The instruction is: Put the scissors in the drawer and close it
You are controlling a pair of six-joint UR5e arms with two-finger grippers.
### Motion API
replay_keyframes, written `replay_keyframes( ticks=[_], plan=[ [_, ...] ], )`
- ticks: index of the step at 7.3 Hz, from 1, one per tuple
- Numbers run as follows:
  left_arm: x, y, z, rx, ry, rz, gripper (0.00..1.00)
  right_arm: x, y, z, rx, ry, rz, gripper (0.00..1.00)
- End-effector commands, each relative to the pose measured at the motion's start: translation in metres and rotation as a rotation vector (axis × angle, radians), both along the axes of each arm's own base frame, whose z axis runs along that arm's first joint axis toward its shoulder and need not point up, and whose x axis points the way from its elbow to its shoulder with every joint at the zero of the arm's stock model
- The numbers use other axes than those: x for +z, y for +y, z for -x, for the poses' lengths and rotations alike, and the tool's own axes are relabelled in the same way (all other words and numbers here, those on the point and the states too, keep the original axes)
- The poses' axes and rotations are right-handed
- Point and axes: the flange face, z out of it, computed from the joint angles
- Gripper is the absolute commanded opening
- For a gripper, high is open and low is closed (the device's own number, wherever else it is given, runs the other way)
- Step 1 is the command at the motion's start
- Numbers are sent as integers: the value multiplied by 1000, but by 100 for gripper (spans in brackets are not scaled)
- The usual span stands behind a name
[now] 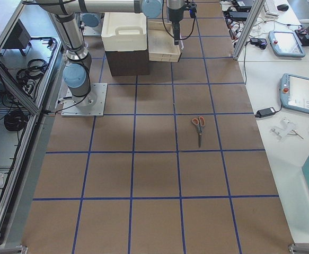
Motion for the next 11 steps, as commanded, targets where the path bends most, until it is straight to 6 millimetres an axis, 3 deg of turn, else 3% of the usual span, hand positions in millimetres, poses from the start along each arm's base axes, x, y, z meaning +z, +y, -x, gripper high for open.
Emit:
replay_keyframes(
  ticks=[1, 2, 3, 4, 7, 9, 11],
  plan=[
    [23, 18, -1, -2, -8, 54, 100, -1, 0, 1, 6, 3, -5, 100],
    [24, 20, -3, 2, -6, 56, 100, -4, -3, 6, 1, 4, -13, 100],
    [2, 3, -3, 3, -9, 10, 100, -5, -4, 7, 12, 5, -13, 100],
    [-6, -5, -5, 10, -2, -12, 100, -7, -7, 14, 24, 8, -16, 100],
    [-15, -16, 0, -11, 12, 2, 100, -14, -22, 67, 118, 12, -31, 100],
    [-37, -21, 0, -3, 9, -37, 100, -15, -24, 74, 149, 21, -36, 100],
    [-32, -29, 0, -1, 1, 24, 100, -17, -25, 77, 144, 23, -39, 100]
  ],
)
